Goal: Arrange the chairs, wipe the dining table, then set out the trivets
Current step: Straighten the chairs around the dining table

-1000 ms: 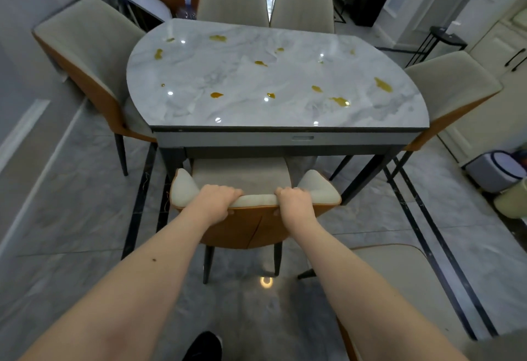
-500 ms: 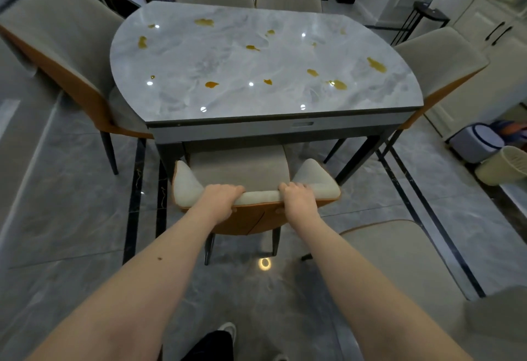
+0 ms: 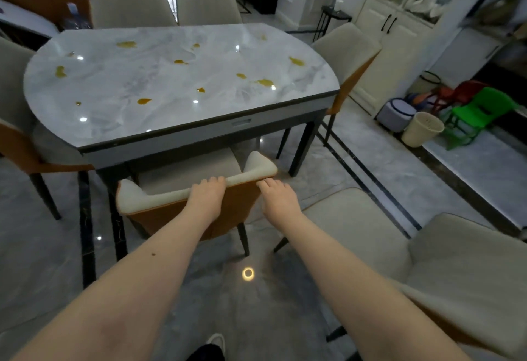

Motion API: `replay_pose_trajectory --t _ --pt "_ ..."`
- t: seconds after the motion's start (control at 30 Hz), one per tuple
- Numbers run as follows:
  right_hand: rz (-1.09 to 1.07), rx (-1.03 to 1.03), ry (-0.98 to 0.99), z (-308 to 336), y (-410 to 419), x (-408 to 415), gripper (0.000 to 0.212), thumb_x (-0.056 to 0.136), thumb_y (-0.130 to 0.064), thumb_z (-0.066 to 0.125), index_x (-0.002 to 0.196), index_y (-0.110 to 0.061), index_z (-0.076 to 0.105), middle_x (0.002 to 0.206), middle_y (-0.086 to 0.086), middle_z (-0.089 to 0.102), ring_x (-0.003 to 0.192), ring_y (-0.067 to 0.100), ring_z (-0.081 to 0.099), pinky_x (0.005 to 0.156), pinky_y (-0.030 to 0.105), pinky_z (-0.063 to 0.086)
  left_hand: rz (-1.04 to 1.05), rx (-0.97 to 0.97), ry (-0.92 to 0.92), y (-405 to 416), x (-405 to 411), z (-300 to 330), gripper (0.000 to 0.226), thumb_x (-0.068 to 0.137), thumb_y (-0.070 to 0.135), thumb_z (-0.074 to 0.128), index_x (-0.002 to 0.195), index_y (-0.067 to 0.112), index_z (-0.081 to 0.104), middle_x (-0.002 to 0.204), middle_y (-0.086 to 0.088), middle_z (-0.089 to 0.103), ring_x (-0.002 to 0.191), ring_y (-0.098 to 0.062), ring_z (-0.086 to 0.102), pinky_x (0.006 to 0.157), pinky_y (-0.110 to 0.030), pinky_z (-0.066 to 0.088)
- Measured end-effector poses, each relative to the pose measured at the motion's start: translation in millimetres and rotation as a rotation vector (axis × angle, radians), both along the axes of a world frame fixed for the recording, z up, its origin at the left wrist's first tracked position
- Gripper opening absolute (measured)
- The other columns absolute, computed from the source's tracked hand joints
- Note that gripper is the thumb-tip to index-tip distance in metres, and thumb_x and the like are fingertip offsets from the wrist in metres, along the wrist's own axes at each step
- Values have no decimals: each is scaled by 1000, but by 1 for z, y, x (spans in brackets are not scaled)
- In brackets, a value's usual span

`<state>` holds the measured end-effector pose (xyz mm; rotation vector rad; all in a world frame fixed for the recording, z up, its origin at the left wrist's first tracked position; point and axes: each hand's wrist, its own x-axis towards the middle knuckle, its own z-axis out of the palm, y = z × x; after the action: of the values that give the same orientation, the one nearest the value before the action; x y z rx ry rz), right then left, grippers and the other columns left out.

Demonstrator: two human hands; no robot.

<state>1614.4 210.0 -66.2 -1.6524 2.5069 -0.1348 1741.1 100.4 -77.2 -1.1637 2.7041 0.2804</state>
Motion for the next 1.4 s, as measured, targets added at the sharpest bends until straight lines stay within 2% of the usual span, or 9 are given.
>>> replay_pose_trajectory --t 0.13,0.33,0.47,0.63,0.73,1.07,1.2,1.3,1.4 --pt "-110 49 34 4 83 -45 46 88 -8 56 132 -12 45 133 8 49 124 25 44 103 34 33 -212 -59 46 59 -53 14 73 83 14 65 145 16 26 139 -9 42 125 -25 45 104 -41 41" --pt "-365 40 3 18 246 -98 49 93 -12 51 140 -12 38 137 8 47 124 26 45 102 35 33 -499 -5 16 205 -146 18 53 91 10 50 141 12 31 139 -10 42 127 -27 40 98 -38 40" --pt "-519 59 80 29 373 -122 52 95 -15 50 144 -13 33 141 7 45 127 26 43 102 35 33 -620 77 96 322 -194 11 62 93 17 50 149 18 22 144 -8 40 129 -25 42 101 -35 38" --pt "-714 65 89 39 496 -138 47 90 -11 54 136 -15 44 133 7 52 119 27 50 94 36 39 -725 206 171 432 -234 16 55 92 23 56 142 15 35 131 -11 53 116 -28 53 92 -36 45" --pt "-786 53 84 39 549 -148 46 90 -9 53 135 -15 45 130 7 53 117 25 50 94 35 40 -736 258 199 485 -256 23 55 91 27 59 141 16 37 129 -10 55 114 -27 56 94 -38 49" --pt "-785 -8 49 12 601 -229 48 91 -7 53 138 -13 43 135 8 51 122 25 47 99 34 36 -572 227 213 545 -349 2 51 86 31 66 126 9 44 120 -12 55 108 -28 56 89 -39 52" --pt "-679 57 -5 1 581 -280 51 91 -5 52 140 -13 40 140 8 47 127 26 44 104 36 34 -472 321 106 539 -381 -23 58 83 35 66 128 9 42 124 -13 53 113 -30 54 91 -39 50" --pt "-541 89 -21 -6 566 -308 53 89 -7 58 139 -15 42 139 7 47 125 25 45 105 36 36 -424 435 45 529 -397 -52 76 65 54 58 129 16 42 121 -10 57 107 -29 58 88 -41 52" --pt "-397 75 -17 -12 555 -331 54 84 -6 64 134 -16 46 135 5 48 124 24 45 105 35 35 -383 492 36 523 -404 -71 68 67 47 61 126 15 46 115 -9 62 101 -28 62 84 -42 53"
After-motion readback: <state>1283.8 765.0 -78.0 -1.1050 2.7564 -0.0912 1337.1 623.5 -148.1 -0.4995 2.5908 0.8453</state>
